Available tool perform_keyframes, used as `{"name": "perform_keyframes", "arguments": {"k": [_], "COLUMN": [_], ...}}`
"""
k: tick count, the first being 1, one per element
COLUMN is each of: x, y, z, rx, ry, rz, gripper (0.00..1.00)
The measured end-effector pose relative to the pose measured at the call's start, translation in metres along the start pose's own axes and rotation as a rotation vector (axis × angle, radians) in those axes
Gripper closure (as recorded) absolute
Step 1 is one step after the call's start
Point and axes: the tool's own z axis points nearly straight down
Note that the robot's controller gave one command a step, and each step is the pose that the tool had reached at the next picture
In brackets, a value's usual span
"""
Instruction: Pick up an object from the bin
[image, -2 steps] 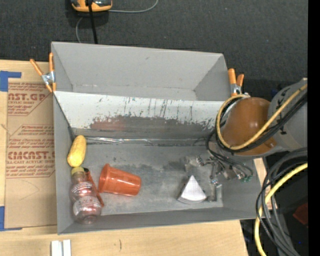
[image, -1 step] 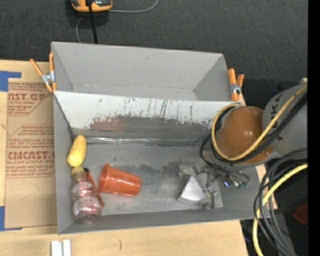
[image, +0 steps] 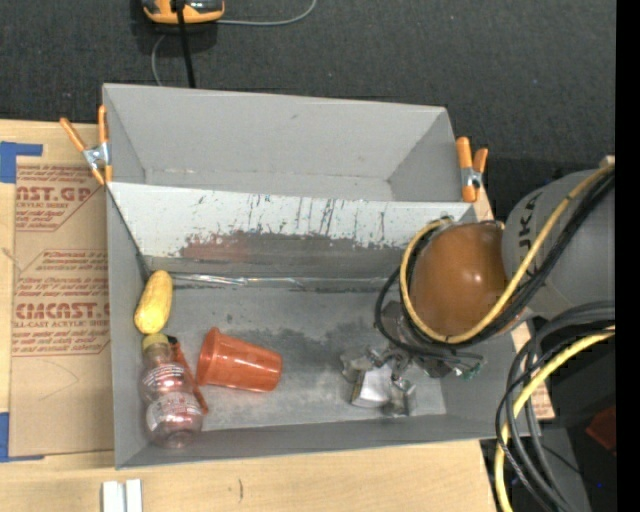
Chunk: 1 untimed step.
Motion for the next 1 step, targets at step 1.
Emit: {"name": "perform_keyframes", "arguments": {"k": [1], "x": [0.0000], "y": [0.0001], "z": [0.0000], "rx": [0.000], "ry": [0.000], "rz": [-0.001], "gripper": [1.00]}}
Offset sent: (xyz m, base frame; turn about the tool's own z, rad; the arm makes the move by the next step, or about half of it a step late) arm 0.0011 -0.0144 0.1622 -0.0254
